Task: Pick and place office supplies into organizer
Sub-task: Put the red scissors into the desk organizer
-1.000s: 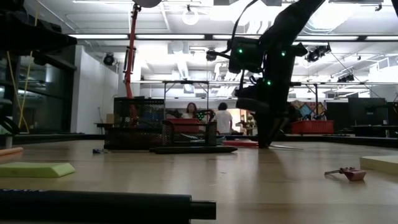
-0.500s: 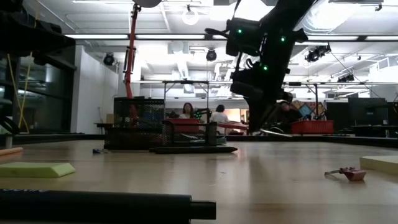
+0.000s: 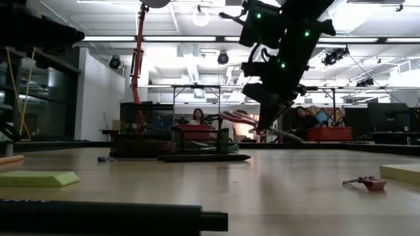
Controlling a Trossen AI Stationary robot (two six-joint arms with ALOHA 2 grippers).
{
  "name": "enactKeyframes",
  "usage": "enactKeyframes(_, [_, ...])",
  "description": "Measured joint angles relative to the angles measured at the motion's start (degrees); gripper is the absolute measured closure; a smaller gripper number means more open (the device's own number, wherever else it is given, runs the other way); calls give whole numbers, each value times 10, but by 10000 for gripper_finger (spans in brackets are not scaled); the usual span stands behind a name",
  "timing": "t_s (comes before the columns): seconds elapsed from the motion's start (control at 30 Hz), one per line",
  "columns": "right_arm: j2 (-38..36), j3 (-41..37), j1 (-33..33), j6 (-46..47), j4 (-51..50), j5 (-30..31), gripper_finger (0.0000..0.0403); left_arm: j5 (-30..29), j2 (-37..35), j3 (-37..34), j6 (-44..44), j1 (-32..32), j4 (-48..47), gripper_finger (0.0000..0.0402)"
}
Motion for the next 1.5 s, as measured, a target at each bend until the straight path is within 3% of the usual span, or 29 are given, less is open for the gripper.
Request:
enactKeyframes(0.17, [0,16,38,-2,-1,73,398,-53,0,0,-37,0,6,295])
enactKeyframes(0.33, [0,38,86,-29,14,160,398,-57,0,0,-102,0,6,295])
enactKeyframes(0.47, [-1,43,122,-82,85,224,398,-66,0,0,-109,0,6,295])
enactKeyframes(0.67, [15,43,145,-159,221,241,398,-68,0,0,-118,0,25,295])
enactKeyframes(1.13, [141,43,107,-445,631,210,401,-60,0,0,-119,0,46,295])
enactKeyframes(1.23, [147,43,100,-495,686,207,401,-51,0,0,-118,0,42,295])
enactKeyframes(1.5, [147,43,75,-505,748,107,401,-86,0,0,-119,0,49,295])
